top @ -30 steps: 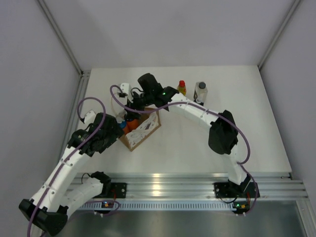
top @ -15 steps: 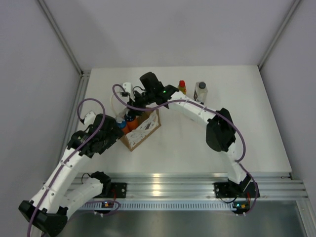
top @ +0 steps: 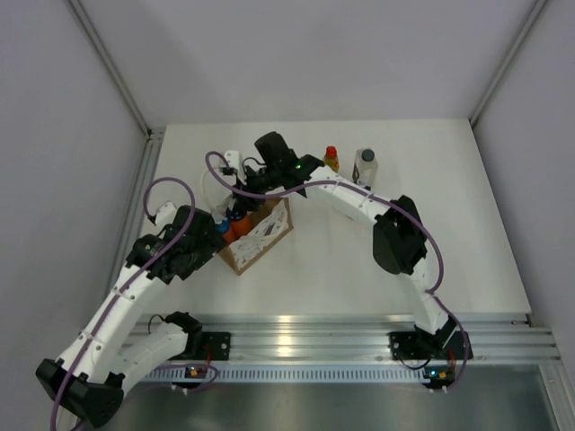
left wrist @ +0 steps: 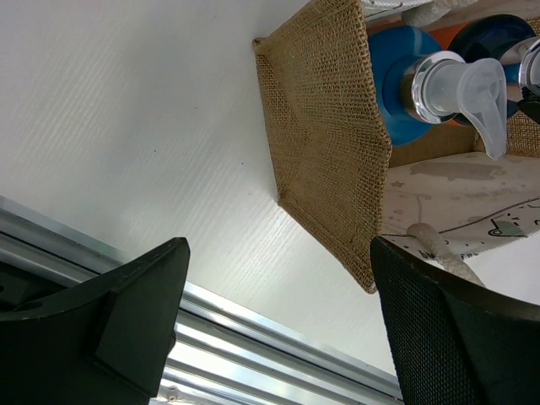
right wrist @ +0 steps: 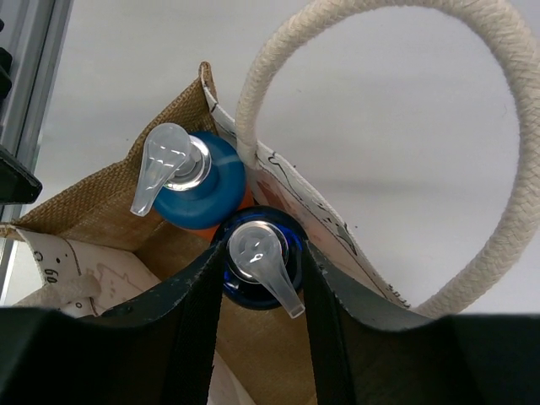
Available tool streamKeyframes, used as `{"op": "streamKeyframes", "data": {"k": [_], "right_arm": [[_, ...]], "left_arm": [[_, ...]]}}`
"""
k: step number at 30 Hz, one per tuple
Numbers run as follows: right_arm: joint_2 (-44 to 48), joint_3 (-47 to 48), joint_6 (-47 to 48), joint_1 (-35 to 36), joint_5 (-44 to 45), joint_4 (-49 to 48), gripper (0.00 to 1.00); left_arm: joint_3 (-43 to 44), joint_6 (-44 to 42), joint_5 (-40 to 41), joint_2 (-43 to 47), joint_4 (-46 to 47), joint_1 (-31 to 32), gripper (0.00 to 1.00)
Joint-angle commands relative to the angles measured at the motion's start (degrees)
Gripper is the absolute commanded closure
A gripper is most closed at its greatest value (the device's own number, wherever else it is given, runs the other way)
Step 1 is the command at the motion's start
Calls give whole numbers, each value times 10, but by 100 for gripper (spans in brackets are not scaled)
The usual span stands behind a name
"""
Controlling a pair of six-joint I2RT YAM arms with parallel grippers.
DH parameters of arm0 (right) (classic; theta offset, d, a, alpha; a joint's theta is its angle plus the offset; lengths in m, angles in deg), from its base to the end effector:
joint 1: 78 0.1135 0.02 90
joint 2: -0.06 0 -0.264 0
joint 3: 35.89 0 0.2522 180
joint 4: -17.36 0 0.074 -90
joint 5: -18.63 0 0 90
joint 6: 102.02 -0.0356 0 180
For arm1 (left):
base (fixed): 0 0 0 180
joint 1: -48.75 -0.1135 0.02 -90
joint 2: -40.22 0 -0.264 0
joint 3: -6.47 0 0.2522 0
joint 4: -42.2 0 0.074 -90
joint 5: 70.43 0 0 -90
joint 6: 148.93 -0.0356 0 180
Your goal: Take the personal care products out of the canvas bag
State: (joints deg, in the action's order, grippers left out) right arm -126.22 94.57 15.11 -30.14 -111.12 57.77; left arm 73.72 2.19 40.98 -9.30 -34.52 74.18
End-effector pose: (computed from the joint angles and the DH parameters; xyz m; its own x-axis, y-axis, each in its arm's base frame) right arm 0.3250 0.3931 0.2848 0.0649 -0.4509 -0.8902 -0.9962 -0.0811 -0.0315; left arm 0.1357 -0.0501 0.2993 -0.5752 -0.6292 -0.5228 -0.5667 0.7673 -0.3000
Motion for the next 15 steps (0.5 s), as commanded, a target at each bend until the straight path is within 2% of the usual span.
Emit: {"op": "streamKeyframes", "data": {"k": [1,15], "right_arm": [[-1,31,-8,-4,-18,-24,60],[-5,28,-36,-5,-29,-49,64]], "left_arm": [[6,-8,0,-1,17,0,8],[3,-13,1,6,16,-1,7]]}}
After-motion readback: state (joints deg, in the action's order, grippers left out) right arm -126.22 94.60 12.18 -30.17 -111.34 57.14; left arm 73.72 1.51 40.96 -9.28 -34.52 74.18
